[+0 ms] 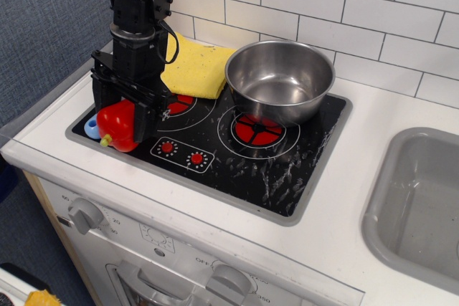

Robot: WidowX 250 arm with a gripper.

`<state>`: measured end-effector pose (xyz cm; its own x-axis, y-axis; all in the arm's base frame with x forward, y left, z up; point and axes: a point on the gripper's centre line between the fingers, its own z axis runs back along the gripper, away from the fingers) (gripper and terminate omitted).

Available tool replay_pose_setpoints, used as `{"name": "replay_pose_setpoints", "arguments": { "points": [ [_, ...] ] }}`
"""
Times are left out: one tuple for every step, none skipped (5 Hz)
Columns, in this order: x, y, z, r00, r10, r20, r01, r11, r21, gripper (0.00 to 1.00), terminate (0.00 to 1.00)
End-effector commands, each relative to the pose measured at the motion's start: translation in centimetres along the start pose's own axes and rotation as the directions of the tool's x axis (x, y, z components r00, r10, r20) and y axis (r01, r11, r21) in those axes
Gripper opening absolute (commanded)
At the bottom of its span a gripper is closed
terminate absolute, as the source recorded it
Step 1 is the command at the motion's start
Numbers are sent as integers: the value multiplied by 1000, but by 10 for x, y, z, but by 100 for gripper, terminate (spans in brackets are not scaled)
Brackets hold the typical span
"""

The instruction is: Place the capsicum near the laddle.

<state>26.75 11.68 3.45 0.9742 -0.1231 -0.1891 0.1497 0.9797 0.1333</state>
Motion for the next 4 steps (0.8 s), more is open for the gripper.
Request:
{"name": "replay_pose_setpoints", "arguments": {
  "points": [
    [3,8,22,997,-34,75,34,999,-6,100,0],
    [0,5,32,994,-50,102,53,998,-25,100,0],
    [-11,15,52,973,-51,223,81,989,-126,100,0],
    [-12,20,52,973,-41,228,74,988,-139,100,0]
  ]
}}
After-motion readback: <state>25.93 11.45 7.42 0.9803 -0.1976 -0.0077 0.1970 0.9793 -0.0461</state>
